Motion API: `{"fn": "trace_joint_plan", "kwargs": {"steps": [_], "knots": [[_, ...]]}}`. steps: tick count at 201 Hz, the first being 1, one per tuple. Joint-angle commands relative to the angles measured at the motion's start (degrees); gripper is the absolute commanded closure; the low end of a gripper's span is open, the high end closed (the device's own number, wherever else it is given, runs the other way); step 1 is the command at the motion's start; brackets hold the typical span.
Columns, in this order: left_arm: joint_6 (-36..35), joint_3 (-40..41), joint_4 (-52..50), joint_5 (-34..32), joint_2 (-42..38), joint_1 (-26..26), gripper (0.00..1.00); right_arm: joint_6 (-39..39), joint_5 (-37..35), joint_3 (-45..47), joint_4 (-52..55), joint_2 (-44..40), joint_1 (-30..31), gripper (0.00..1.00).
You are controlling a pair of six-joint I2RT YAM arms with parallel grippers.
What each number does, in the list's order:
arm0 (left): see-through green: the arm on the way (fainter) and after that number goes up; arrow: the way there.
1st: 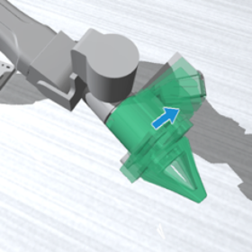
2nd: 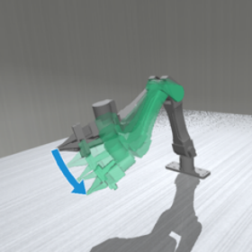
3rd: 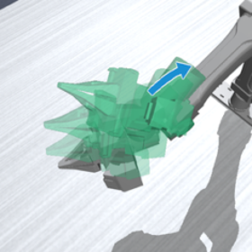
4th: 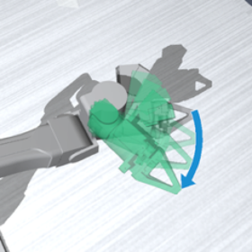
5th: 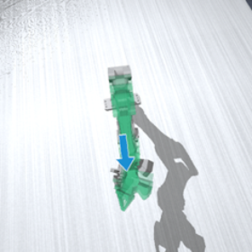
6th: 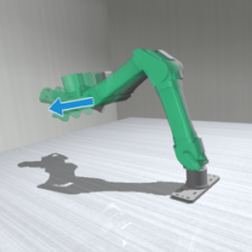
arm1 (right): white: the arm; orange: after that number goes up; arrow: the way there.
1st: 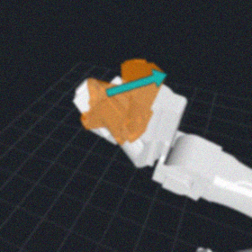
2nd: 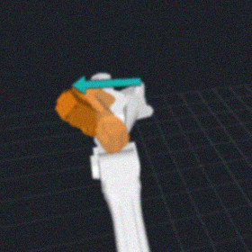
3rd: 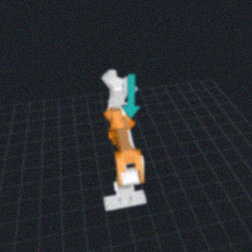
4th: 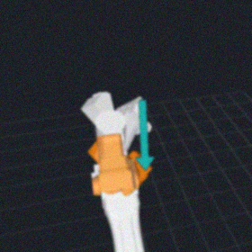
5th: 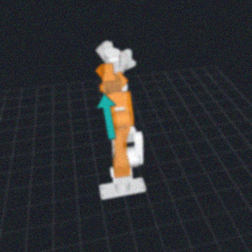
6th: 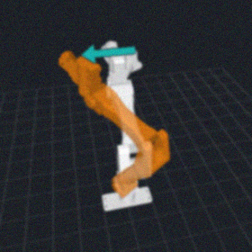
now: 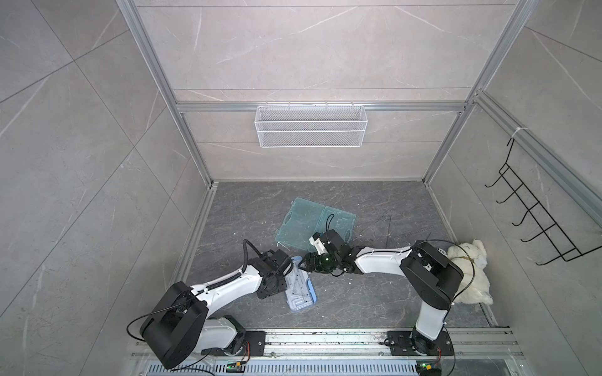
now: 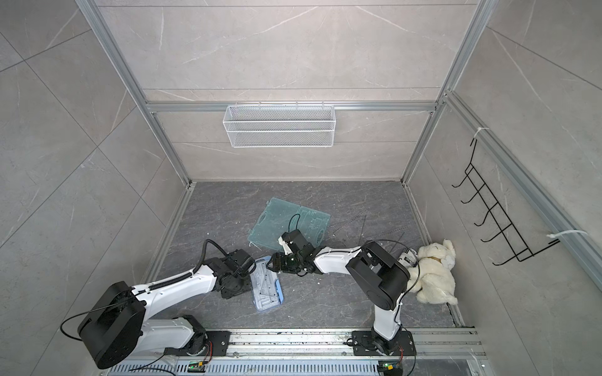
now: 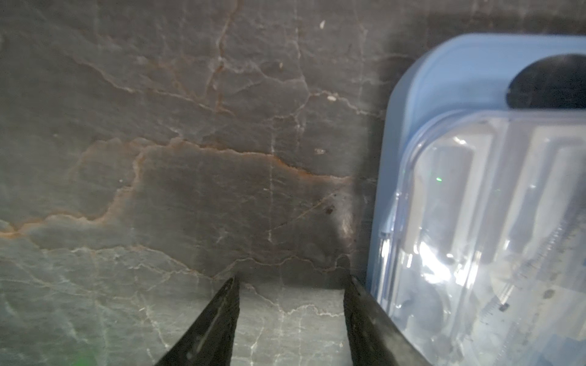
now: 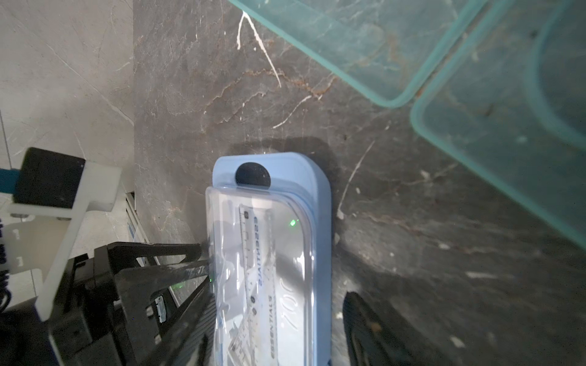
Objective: Open the ruler set and take out the ruler
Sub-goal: Open the ruler set box at the center of the board.
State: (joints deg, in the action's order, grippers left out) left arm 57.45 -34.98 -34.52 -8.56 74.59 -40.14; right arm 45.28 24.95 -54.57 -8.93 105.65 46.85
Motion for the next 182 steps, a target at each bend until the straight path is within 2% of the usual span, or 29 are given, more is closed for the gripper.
{"fn": "trace_joint_plan", "kwargs": {"steps": [1,74,182], "knots": [[-1.1,-1.7,2.0,-0.8,1.0,0.0,0.44,0.7,0.6,1.1,-1.2,0.0,-0.1,0.34],[-2.3,-4.3,2.0,-1.8,2.3,0.0,0.44,1.5,1.1,1.8,-2.0,-1.2,-0.2,0.35],[-2.3,-4.1,2.9,-1.7,3.2,0.0,0.44,3.5,2.0,3.2,-3.4,-5.5,0.1,0.36]]}}
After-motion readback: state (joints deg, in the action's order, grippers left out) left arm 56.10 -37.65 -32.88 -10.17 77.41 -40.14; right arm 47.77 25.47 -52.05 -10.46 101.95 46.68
